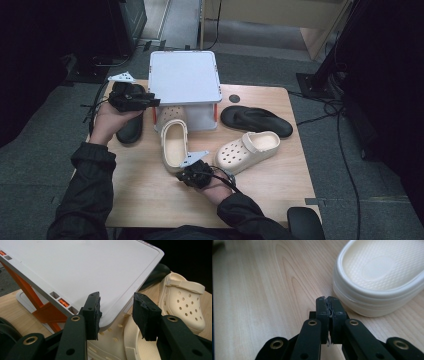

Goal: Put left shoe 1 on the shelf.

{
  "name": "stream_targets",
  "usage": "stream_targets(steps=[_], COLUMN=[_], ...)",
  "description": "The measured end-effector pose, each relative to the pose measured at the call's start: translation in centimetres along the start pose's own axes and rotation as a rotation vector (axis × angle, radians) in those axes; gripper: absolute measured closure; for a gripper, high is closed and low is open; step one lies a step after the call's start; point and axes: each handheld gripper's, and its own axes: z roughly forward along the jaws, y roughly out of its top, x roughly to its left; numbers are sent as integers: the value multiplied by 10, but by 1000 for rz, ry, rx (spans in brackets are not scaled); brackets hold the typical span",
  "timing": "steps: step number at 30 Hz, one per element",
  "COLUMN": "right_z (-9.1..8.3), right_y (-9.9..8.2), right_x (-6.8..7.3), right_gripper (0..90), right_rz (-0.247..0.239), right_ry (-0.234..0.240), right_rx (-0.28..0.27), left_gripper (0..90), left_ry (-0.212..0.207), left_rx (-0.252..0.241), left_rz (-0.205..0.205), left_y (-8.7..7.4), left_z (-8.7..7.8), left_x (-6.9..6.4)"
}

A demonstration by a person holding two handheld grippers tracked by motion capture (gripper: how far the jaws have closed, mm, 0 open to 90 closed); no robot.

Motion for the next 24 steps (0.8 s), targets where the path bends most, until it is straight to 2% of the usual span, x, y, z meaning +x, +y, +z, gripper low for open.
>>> stream_targets(steps=[3,4,8,13,15,19,24], right_z=[6,7,7,7,7,5,7], right_y=[1,2,5,12,15,23,29], right_x=[-4,-5,-7,-4,-5,-11,-12], right_gripper=[879,880,896,896,888,900,900], right_rz=[-3,8,4,-13,-12,8,-8], right_ry=[-12,-15,-19,-34,-56,-52,-51], right_rx=[8,5,13,-5,-25,-42,-42], left_gripper=[578,578,578,577,577,576,575], left_ry=[0,0,-3,-3,-4,-10,-10], left_rx=[1,1,-1,-1,-1,-2,-2], left_rz=[-1,0,-3,-1,-3,-6,-6], left_y=[0,0,0,0,0,0,-1], left_z=[0,0,0,0,0,0,0], left_x=[0,0,0,0,1,1,1])
